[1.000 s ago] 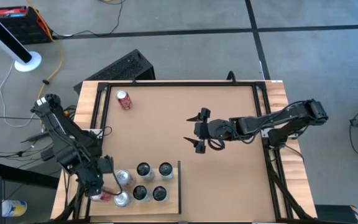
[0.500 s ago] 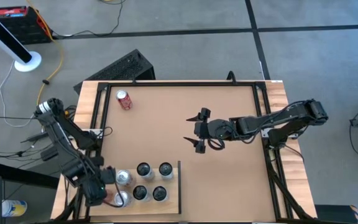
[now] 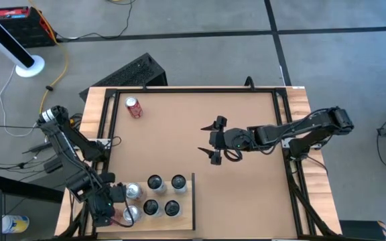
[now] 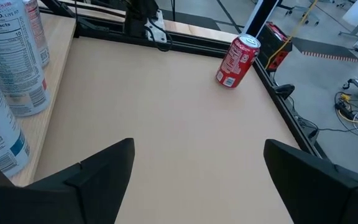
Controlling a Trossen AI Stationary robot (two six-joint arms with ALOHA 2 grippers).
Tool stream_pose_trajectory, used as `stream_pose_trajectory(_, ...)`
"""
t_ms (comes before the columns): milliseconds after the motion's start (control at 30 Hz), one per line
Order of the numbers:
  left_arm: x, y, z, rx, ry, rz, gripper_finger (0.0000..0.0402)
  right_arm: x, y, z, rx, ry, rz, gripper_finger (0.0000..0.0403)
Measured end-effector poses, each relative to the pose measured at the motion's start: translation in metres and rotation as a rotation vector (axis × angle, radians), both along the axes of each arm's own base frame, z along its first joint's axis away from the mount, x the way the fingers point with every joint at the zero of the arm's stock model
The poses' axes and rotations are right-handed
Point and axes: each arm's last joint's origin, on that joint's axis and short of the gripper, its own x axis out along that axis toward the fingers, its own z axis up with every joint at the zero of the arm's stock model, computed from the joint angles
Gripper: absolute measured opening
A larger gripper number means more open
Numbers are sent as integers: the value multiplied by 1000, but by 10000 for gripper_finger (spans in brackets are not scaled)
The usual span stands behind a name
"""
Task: Place canned beverage on shelf
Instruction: Put the right red soda can on the shelf, then put the white can on the shelf aligned with the other red soda can
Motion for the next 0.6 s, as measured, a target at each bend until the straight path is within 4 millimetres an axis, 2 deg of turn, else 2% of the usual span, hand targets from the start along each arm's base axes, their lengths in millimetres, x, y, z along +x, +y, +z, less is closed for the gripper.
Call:
stream_pose_trajectory(400, 0, 0, 0, -2, -6, -6, 0, 0, 0, 0, 1, 0, 0, 382)
stream_pose_trajectory(600, 0, 23, 5, 199, -14, -31, 0, 0, 0, 0, 1, 0, 0, 382)
